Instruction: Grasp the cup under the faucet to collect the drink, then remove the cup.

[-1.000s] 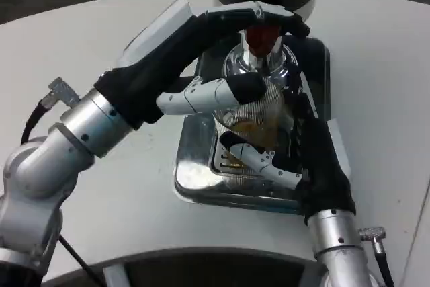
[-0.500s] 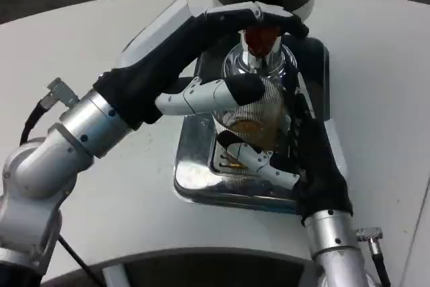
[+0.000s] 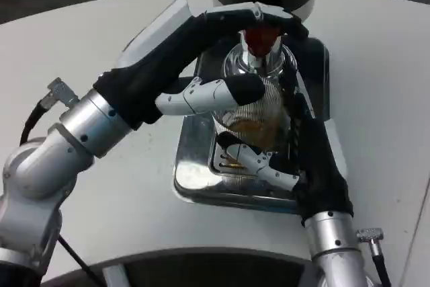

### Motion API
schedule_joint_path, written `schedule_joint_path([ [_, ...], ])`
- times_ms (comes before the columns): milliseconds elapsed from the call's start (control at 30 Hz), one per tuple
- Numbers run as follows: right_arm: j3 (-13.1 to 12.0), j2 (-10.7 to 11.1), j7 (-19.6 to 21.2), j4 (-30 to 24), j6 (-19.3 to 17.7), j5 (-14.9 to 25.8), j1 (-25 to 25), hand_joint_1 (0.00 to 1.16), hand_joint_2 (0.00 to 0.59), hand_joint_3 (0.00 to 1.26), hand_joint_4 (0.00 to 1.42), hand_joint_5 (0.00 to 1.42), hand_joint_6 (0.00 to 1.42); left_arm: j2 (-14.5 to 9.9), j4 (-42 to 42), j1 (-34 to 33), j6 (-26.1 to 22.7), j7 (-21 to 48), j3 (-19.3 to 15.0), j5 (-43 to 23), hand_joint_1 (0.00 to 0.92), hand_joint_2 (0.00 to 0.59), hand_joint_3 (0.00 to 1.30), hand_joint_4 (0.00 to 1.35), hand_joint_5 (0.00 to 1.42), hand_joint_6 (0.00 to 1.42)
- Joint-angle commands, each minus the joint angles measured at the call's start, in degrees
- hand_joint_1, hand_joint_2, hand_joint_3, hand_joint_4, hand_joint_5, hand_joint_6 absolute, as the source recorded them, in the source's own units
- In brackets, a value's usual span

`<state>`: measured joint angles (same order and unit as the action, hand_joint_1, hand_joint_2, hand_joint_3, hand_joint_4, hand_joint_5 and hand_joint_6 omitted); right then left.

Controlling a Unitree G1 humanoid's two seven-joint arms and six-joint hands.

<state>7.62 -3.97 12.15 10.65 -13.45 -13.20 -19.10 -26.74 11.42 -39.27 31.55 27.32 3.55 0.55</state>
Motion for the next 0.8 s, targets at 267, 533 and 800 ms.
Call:
schedule_joint_path([
  [267,0.13,-0.33,0.65,-0.21,-2.08,-0.49,-0.44,0.90,0.145,0.03,0.04,0.06,0.16,-1.32,1.62,1.89,-0.86,1.11,1.35,2.84,0.000,0.046,0.44,0.29,0.31,0.20],
  [533,0.40,-0.78,0.65,0.92,-2.32,-0.36,-1.00,0.91,0.141,0.03,0.04,0.06,0.17,-1.73,1.55,2.18,-0.37,1.12,1.10,2.92,0.000,0.046,0.45,0.29,0.32,0.20],
  [800,0.55,-1.14,1.10,2.62,-3.02,-0.64,-1.96,0.91,0.139,0.03,0.05,0.07,0.18,-1.95,1.40,2.25,-0.54,1.16,0.99,2.75,0.000,0.046,0.45,0.29,0.32,0.21],
])
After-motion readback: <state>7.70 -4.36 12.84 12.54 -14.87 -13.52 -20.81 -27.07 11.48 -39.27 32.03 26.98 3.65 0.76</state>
